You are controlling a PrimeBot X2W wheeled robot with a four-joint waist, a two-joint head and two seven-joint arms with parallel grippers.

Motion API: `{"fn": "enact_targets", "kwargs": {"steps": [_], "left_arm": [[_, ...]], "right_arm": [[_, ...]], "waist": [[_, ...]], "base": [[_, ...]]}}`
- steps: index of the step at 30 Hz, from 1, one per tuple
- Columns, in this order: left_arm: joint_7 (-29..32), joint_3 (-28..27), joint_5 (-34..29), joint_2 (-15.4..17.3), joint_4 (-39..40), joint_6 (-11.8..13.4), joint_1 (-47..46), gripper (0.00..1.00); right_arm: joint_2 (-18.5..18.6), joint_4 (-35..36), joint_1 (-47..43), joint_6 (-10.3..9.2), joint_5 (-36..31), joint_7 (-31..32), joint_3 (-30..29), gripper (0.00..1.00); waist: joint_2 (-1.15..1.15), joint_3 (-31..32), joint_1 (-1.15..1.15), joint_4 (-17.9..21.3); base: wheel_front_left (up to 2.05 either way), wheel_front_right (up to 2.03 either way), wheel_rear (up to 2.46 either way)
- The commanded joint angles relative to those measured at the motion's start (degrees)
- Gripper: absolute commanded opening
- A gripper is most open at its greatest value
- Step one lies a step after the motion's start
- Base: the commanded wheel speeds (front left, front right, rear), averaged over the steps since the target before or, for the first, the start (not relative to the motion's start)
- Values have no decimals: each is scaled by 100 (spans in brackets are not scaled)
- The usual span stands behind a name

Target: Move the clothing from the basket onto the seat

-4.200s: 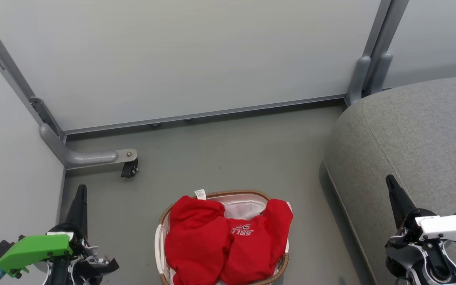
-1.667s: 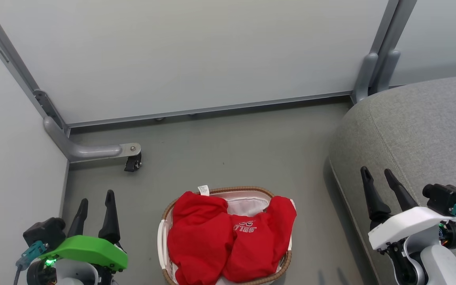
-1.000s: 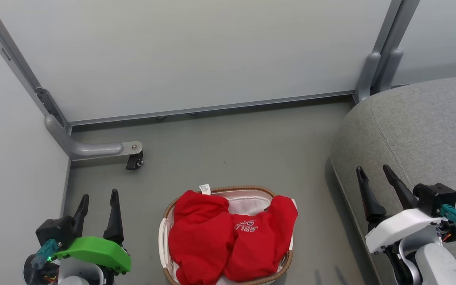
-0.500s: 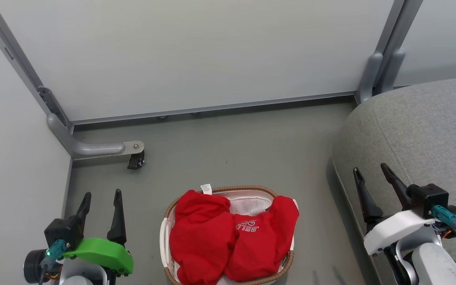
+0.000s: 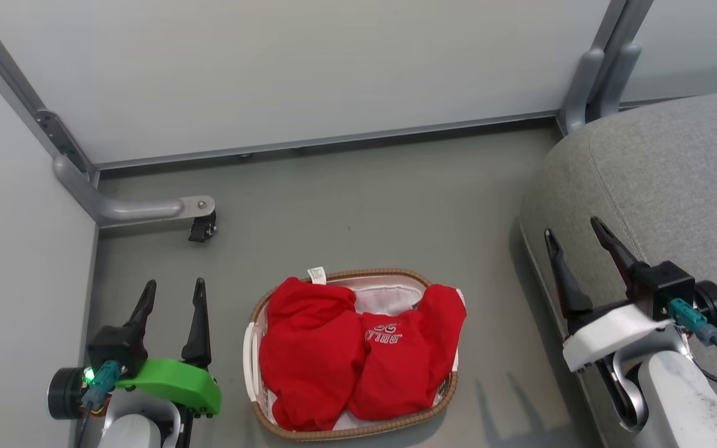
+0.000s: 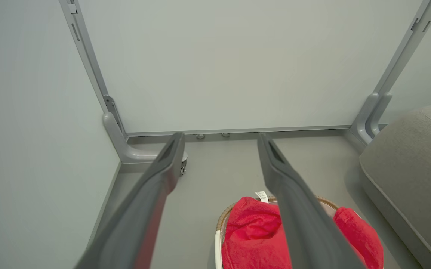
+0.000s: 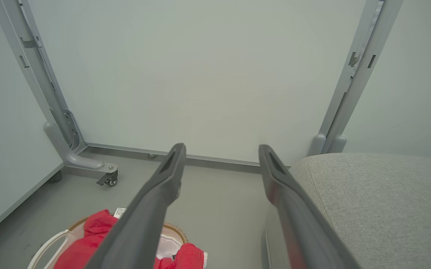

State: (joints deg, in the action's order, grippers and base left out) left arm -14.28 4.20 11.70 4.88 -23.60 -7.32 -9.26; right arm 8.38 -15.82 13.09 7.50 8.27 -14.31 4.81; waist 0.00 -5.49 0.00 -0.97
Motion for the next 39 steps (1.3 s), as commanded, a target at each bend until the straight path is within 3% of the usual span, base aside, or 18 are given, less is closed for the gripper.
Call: {"fn": "enact_targets", "kwargs": {"steps": [1, 19, 39], "left_arm": [[-53, 43, -87, 9, -40, -29, -182, 100], [-86, 872, -67, 411, -345, -26, -1604, 100], [-86, 1824, 99, 1021, -1227, -25, -2546, 100]], "right_arm": [[0, 82, 150, -2, -133, -54, 12, 100], [-440, 1095, 1370, -3, -431, -90, 253, 100], [-542, 1690, 1936, -3, -67, -90, 527, 100]], "waist": [[0, -363, 0, 141], [0, -2418, 0, 1052], [0, -3783, 0, 1700]], "base": [[0, 0, 0], [0, 0, 0], [0, 0, 0]]}}
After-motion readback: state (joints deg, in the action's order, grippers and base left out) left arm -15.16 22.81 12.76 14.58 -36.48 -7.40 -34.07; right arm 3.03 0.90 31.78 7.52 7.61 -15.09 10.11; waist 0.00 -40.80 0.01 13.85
